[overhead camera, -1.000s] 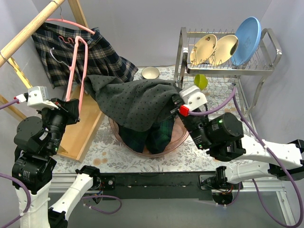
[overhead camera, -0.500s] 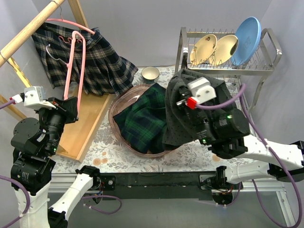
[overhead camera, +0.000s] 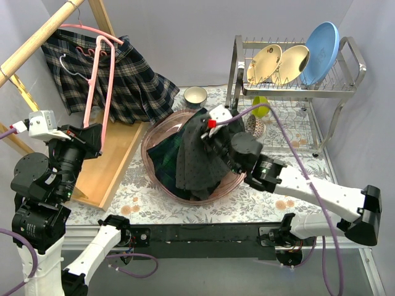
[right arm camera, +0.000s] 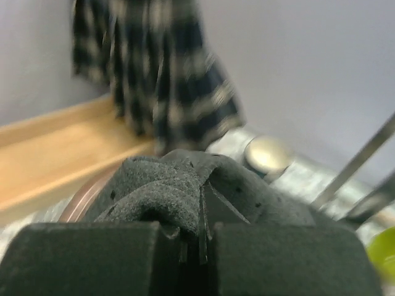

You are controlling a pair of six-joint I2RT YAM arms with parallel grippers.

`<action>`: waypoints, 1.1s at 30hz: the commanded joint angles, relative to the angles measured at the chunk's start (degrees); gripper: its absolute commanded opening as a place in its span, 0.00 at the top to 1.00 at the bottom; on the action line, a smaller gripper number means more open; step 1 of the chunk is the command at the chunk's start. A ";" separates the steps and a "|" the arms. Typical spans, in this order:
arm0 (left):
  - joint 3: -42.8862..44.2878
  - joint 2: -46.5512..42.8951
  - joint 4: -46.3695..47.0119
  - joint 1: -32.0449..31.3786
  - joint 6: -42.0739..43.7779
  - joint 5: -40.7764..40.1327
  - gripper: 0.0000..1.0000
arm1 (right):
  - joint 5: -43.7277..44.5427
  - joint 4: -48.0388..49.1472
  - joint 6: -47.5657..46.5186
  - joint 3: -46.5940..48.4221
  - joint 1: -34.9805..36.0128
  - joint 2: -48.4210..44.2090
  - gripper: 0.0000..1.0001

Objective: Remove the skirt from the hanger

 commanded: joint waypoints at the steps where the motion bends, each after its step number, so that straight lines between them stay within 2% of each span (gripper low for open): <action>1: 0.77 0.81 2.70 0.35 -0.67 2.20 1.00 | -13.08 7.96 21.59 -13.71 -3.20 1.89 0.99; 8: 0.16 0.89 2.97 0.35 -0.76 2.38 1.00 | -25.67 18.52 35.23 -18.31 -3.20 11.13 0.99; 15: 0.42 0.98 3.06 0.44 -0.49 2.38 1.00 | -38.66 22.93 41.56 -13.31 -3.02 11.14 0.99; 22: 0.60 0.89 3.32 0.44 -1.11 2.99 1.00 | -43.78 24.95 45.79 -9.70 -3.02 7.81 0.99; 27: 0.68 1.16 3.23 0.44 -1.20 3.26 1.00 | -43.26 25.30 46.84 -10.22 -4.07 6.48 0.99; 30: 0.68 1.60 3.41 0.44 -1.28 3.17 1.00 | -45.44 27.58 48.86 -8.30 -5.65 8.49 0.99; 33: 0.86 1.86 3.58 0.35 -1.20 3.17 1.00 | -48.69 27.23 50.18 -2.24 -6.01 11.74 0.99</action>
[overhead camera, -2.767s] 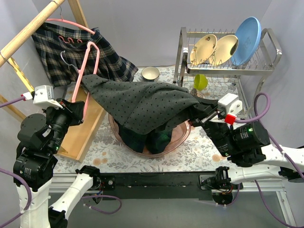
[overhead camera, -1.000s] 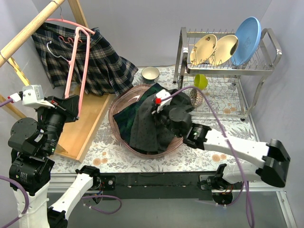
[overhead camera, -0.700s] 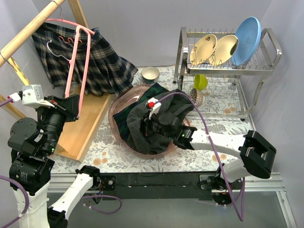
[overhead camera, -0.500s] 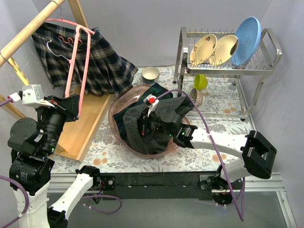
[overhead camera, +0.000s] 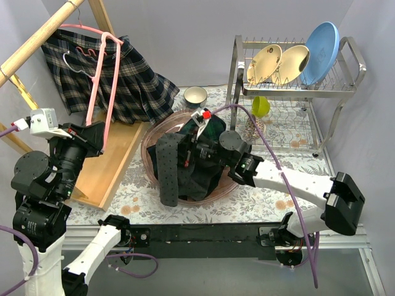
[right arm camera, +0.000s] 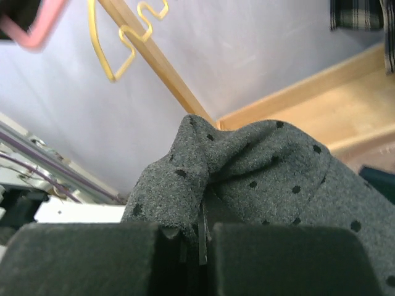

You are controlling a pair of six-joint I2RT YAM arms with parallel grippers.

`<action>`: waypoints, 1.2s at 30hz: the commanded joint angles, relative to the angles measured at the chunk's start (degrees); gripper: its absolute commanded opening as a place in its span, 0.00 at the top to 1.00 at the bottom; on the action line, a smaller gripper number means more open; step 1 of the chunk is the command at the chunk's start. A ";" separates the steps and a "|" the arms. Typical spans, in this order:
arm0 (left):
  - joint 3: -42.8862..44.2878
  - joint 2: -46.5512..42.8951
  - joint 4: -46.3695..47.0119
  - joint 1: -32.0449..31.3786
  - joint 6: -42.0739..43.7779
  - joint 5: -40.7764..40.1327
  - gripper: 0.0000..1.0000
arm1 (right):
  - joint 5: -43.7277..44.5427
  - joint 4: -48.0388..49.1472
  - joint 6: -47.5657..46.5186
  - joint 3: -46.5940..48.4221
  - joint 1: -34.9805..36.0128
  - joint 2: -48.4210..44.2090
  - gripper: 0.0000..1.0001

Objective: Remove the skirt from the hanger

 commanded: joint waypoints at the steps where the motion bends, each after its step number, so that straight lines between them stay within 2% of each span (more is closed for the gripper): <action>1: 0.88 1.51 2.08 0.35 -0.06 0.50 1.00 | -5.82 7.13 3.96 10.36 -0.77 3.38 0.99; 6: 0.79 1.69 2.08 0.44 0.47 -0.11 1.00 | -7.24 7.92 5.19 17.22 -0.94 7.07 0.99; 11: 1.32 1.86 1.64 0.44 1.17 -0.38 1.00 | -2.94 5.90 1.86 13.20 -1.64 5.42 0.99; 13: 1.58 1.86 1.46 0.35 1.26 -0.55 1.00 | 3.11 2.75 -2.08 7.58 -1.73 2.35 0.99; 14: 1.50 1.78 1.63 0.44 1.35 -0.64 1.00 | 6.79 0.12 -7.33 5.64 -1.73 1.20 0.99; 15: 1.41 1.77 1.64 0.44 1.35 -0.12 1.00 | 17.62 -2.34 -9.29 3.80 -1.73 -0.72 0.99; 16: 1.32 1.86 1.72 0.44 1.26 0.06 1.00 | 23.21 -6.63 -10.97 -0.75 -1.82 -1.44 0.99; 18: 1.50 2.30 1.64 0.44 1.35 -0.11 1.00 | 34.89 -9.12 -15.28 -4.73 -2.08 -1.80 0.99; 19: 1.50 2.39 1.72 0.35 1.26 -0.29 1.00 | 36.52 -11.66 -15.81 -7.62 -2.26 -1.54 0.99; 24: 1.32 3.01 2.25 0.35 0.91 -0.29 1.00 | 31.62 -15.10 -15.65 -11.08 -2.35 4.16 0.99; 27: 0.53 2.92 2.69 0.35 0.47 0.06 1.00 | 35.98 -18.26 -15.38 -10.38 -2.26 7.42 0.99; 30: 0.62 3.18 2.17 0.35 0.47 0.24 1.00 | 41.08 -28.35 -15.47 -5.11 -2.35 8.31 0.71; 31: 0.97 3.44 1.99 0.35 0.64 0.24 1.00 | 42.24 -30.99 -14.68 -3.79 -2.35 7.88 0.58; 33: 1.23 3.45 1.46 0.35 0.82 0.06 1.00 | 45.39 -37.82 -14.15 -1.07 -2.26 4.91 0.45; 34: 1.23 3.44 1.46 0.35 0.91 -0.11 1.00 | 45.85 -39.09 -14.23 -0.79 -2.26 3.49 0.33; 36: 1.32 3.45 1.37 0.35 0.91 -0.11 1.00 | 46.12 -41.73 -15.02 -0.70 -2.26 -1.17 0.28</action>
